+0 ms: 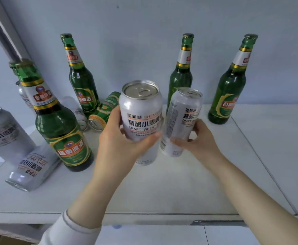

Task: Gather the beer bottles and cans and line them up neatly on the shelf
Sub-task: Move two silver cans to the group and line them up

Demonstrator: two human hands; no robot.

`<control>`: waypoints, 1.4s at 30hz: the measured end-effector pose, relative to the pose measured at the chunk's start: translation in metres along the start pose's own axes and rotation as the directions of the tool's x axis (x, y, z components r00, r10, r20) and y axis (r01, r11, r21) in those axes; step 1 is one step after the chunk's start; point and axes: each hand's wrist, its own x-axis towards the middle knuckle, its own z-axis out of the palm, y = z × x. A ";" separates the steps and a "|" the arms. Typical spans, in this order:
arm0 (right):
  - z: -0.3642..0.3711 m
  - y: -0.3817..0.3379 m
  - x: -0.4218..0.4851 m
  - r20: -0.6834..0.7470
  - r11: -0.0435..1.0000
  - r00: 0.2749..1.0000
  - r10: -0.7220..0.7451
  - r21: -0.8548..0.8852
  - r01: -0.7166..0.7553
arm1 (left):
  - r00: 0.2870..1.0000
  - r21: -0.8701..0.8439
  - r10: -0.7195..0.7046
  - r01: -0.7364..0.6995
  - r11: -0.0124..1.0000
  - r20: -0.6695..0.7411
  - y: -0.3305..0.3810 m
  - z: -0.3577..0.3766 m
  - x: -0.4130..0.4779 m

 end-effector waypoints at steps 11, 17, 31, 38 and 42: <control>-0.212 0.034 -0.033 -0.197 0.999 0.980 -0.007 -0.044 -0.002 | 0.972 -0.084 0.189 -0.179 0.980 0.142 0.113 0.166 0.008; -0.347 0.066 -0.038 -0.240 0.999 0.971 -0.001 -0.042 -0.010 | 0.972 -0.184 0.145 -0.111 0.977 0.185 0.158 0.296 -0.015; -0.469 0.129 0.012 -0.384 0.986 0.923 -0.039 -0.165 -0.027 | 0.915 -0.132 0.084 -0.034 0.991 0.396 0.153 0.476 0.019; -0.471 0.147 0.057 -0.408 0.976 0.912 -0.055 -0.214 -0.036 | 0.907 -0.087 0.047 -0.011 0.996 0.418 0.128 0.514 0.042; -0.472 0.152 0.077 -0.433 0.981 0.898 -0.080 -0.192 -0.005 | 0.913 -0.054 0.028 -0.007 0.999 0.407 0.122 0.531 0.053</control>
